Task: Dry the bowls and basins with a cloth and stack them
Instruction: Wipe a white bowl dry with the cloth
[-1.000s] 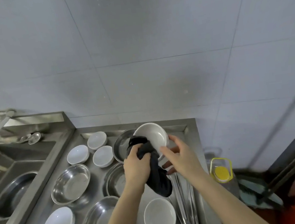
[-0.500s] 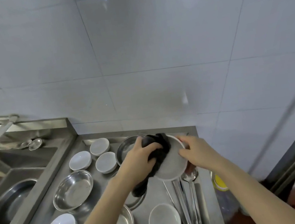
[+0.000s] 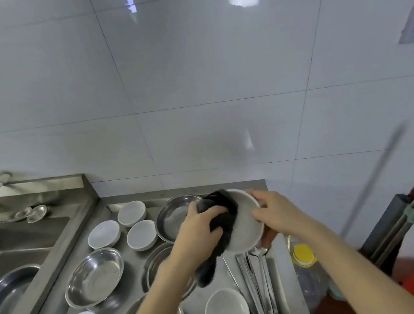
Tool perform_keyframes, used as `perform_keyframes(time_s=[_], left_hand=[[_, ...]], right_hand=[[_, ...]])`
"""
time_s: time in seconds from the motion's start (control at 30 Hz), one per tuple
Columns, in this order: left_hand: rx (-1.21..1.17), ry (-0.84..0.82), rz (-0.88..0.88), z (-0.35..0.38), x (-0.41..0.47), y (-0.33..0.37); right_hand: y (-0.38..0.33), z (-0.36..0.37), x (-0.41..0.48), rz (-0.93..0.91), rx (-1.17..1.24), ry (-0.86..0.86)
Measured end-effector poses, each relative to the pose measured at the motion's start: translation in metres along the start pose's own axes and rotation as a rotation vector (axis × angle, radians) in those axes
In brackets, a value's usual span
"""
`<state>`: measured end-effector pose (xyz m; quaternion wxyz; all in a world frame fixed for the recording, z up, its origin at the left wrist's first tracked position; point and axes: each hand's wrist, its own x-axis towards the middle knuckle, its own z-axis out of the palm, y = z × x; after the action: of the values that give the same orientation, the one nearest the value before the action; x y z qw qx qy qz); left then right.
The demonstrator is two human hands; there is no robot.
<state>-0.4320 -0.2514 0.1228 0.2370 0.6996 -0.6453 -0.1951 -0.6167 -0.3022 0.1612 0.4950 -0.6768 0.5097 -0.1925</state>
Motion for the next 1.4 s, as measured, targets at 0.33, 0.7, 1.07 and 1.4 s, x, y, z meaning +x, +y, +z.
perform_keyframes(time_s=[0.33, 0.7, 1.07, 1.4], left_hand=[[-0.493, 0.37, -0.29, 0.012, 0.003, 0.001], [0.055, 0.067, 0.042, -0.005, 0.015, -0.022], [-0.484, 0.389, -0.347, 0.029, 0.016, 0.014], [-0.062, -0.083, 0.111, -0.01, 0.034, -0.036]], right_hand=[[-0.006, 0.051, 0.003, -0.134, 0.067, 0.27], [0.0, 0.018, 0.022, -0.136, -0.252, 0.08], [0.008, 0.054, 0.051, -0.151, 0.032, 0.467], [-0.013, -0.006, 0.061, -0.127, -0.357, -0.188]])
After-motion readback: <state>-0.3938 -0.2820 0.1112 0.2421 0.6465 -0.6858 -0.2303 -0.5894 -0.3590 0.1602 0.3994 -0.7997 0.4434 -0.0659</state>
